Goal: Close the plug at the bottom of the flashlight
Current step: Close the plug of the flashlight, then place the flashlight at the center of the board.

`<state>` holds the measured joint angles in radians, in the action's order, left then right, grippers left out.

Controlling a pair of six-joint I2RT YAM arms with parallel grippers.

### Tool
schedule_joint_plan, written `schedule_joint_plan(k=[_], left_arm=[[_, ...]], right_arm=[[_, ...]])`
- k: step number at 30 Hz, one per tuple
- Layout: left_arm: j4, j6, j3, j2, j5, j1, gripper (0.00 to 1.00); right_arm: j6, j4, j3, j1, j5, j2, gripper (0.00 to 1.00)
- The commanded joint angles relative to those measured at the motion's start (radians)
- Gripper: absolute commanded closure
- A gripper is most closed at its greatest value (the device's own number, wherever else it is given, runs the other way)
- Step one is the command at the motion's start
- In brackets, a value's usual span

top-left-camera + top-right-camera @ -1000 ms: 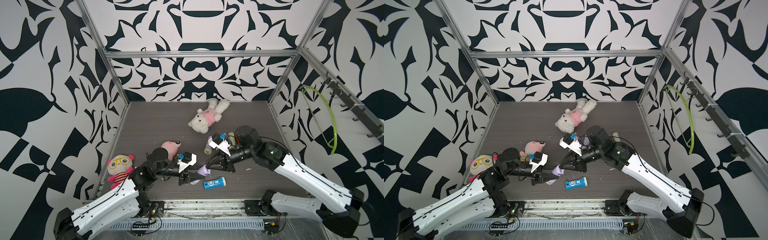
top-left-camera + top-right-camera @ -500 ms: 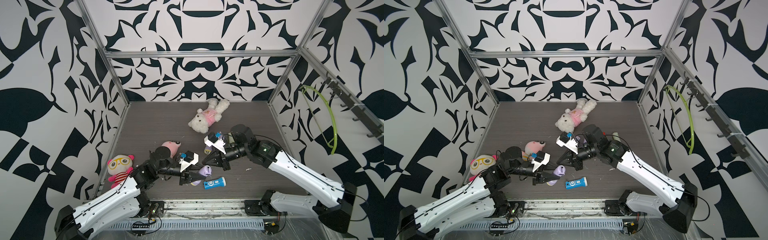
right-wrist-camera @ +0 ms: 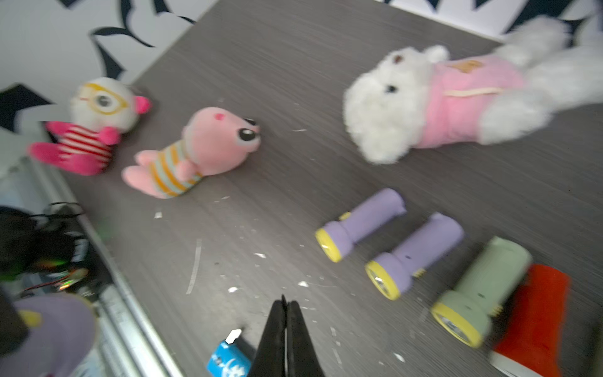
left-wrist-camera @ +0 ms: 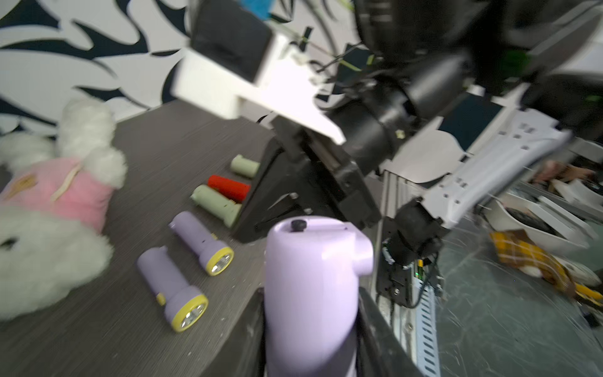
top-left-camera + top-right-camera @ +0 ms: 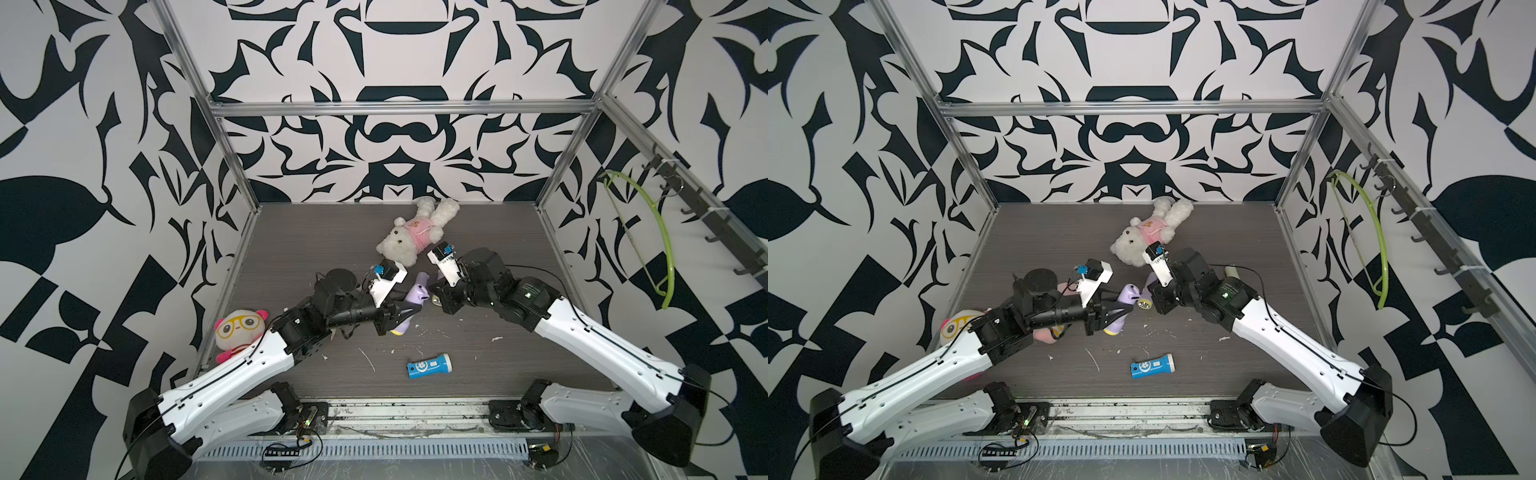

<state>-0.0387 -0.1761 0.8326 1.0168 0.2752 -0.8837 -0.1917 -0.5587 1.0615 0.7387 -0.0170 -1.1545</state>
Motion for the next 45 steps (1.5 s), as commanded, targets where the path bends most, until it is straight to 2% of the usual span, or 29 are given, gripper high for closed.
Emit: schedule_joint_plan(k=[1,5,9,11,14,20,22,28,32,36,45], left_arm=[[-0.120,-0.087,0.060,0.055,-0.232,0.002,0.93],[-0.168,-0.161,0.088,0.126,-0.373,0.002,0.94],[-0.179,-0.247,0.083,0.192,-0.477,0.002,0.94],[-0.198,-0.276,0.094,0.230,-0.526,0.002,0.94],[-0.206,-0.308,0.116,0.308,-0.554,0.011,0.94],[-0.186,-0.362,0.163,0.452,-0.537,0.059,0.94],[-0.172,-0.353,0.180,0.498,-0.537,0.071,0.87],[-0.153,-0.357,0.214,0.607,-0.507,0.119,0.85],[-0.164,-0.355,0.248,0.670,-0.483,0.123,0.85],[-0.163,-0.355,0.277,0.721,-0.462,0.126,0.79],[-0.190,-0.357,0.368,0.847,-0.414,0.131,0.71]], right_arm=[[-0.100,-0.087,-0.015,-0.001,0.301,0.022,0.92],[-0.131,-0.099,-0.064,-0.001,0.354,0.041,0.91],[-0.142,-0.075,-0.110,-0.001,0.325,0.077,0.84],[-0.121,-0.036,-0.143,-0.001,0.264,0.111,0.78],[-0.125,-0.021,-0.163,-0.001,0.232,0.147,0.78],[-0.123,-0.061,-0.172,-0.001,0.236,0.176,0.78],[-0.137,-0.079,-0.173,-0.001,0.259,0.176,0.78],[-0.147,-0.104,-0.179,-0.001,0.276,0.158,0.79],[-0.166,-0.106,-0.181,0.000,0.330,0.181,0.81],[-0.166,-0.104,-0.189,-0.001,0.356,0.229,0.81],[-0.172,-0.119,-0.184,-0.001,0.356,0.184,0.80]])
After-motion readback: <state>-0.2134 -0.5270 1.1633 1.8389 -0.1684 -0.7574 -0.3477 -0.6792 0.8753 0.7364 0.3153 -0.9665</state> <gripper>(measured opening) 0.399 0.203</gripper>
